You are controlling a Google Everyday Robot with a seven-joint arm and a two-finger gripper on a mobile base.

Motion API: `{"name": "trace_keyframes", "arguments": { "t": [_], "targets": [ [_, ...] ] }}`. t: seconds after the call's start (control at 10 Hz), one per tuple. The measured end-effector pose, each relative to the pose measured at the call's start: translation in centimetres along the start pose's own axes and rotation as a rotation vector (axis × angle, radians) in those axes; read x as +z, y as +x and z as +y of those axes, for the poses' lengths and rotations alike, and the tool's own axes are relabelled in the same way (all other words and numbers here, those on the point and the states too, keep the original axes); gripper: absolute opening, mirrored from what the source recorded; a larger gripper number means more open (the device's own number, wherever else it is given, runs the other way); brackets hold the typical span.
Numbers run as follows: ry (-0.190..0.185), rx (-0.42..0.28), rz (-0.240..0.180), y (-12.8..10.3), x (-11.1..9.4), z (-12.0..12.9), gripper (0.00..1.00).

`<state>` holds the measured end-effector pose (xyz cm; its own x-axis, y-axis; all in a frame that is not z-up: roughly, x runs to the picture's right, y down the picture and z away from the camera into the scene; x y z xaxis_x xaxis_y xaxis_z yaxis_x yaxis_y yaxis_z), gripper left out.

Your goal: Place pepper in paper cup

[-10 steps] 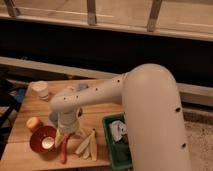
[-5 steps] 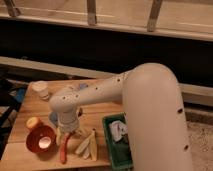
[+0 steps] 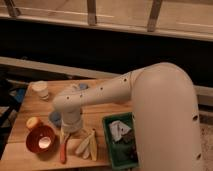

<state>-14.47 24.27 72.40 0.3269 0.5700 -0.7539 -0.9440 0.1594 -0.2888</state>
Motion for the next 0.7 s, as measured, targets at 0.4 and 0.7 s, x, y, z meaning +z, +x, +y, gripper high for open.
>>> {"name": "trace_keyframes", "arguments": {
  "t": [0.4, 0.7],
  "targets": [
    [-0.010, -0.018, 0.008, -0.9, 1.0, 1.3, 0.80],
    [-0.019, -0.058, 0.021, -2.2, 1.8, 3.3, 0.80]
  ]
}}
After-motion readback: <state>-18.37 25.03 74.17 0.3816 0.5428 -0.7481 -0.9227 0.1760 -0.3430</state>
